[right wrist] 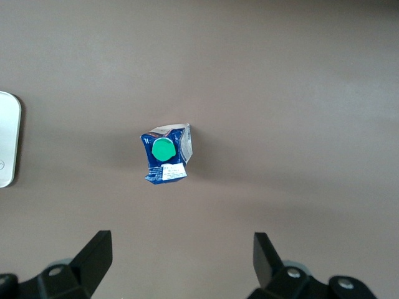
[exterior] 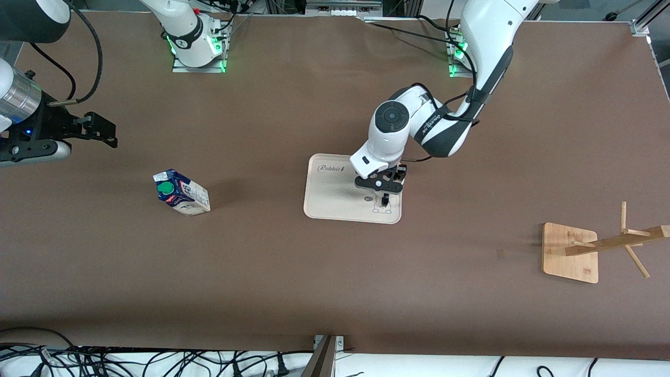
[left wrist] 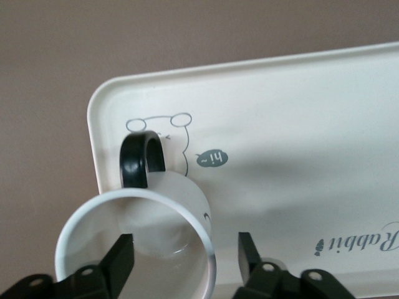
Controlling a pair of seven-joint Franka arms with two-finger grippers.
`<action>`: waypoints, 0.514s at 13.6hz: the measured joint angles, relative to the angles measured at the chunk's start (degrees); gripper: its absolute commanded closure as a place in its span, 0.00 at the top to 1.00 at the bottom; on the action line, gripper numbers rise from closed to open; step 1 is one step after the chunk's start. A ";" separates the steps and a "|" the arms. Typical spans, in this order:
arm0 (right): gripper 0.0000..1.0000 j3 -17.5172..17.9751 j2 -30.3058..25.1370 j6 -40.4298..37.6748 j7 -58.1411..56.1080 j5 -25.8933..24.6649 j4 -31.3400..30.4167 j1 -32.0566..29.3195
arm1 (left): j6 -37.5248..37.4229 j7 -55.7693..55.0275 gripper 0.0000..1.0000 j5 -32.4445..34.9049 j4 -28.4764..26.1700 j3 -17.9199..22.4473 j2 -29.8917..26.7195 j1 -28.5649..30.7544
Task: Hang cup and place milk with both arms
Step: 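Move the left gripper over the white mug on the tray, then grasp the white mug rim with the left gripper and lift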
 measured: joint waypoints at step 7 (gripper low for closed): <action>1.00 0.01 0.00 0.00 0.00 0.00 0.00 0.00 | 0.32 -2.87 0.00 0.21 0.73 0.02 1.15 -1.20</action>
